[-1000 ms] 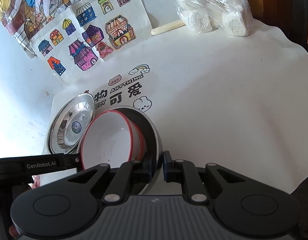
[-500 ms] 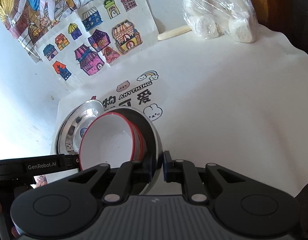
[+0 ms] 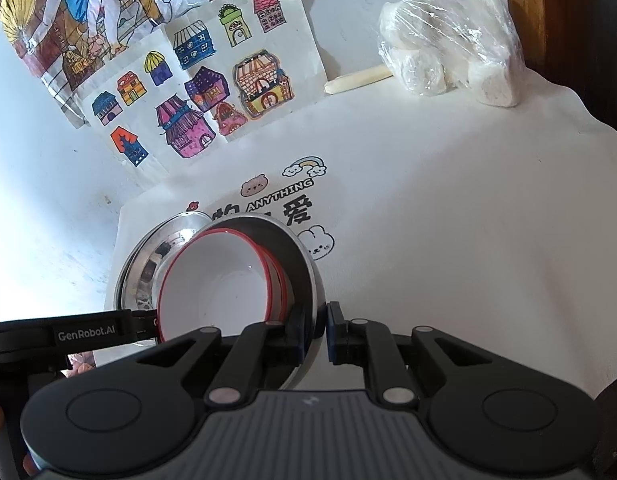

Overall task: Organize plates and bowls
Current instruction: 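Carry the steel bowl over the stack of steel plates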

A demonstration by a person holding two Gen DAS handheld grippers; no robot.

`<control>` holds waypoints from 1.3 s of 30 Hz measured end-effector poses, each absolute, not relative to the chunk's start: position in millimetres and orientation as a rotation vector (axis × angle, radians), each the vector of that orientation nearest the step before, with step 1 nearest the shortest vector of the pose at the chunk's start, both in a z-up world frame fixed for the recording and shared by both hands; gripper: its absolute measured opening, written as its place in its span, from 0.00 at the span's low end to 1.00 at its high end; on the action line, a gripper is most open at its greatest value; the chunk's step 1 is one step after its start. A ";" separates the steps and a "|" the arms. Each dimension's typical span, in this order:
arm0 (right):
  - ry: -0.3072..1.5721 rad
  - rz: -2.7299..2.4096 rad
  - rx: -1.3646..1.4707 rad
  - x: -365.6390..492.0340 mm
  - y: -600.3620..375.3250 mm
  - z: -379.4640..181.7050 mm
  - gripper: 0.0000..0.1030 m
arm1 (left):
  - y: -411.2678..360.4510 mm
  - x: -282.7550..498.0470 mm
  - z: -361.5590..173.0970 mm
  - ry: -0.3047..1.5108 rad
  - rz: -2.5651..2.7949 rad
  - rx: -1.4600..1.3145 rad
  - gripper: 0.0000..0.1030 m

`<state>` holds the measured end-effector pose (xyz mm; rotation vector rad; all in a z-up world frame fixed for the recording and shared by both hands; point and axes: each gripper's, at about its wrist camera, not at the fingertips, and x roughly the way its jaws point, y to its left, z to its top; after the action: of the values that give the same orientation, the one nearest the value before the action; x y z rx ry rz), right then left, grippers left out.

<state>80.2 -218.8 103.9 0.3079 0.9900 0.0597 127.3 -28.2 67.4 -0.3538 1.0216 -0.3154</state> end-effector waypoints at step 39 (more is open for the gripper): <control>1.024 0.221 0.161 183.4 -105.7 113.5 0.13 | 94.5 178.5 72.0 0.985 -0.164 -0.512 0.05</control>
<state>183.4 -105.7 113.5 0.1607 1.0241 0.2214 178.5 94.5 72.0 -0.5124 0.9853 -0.1642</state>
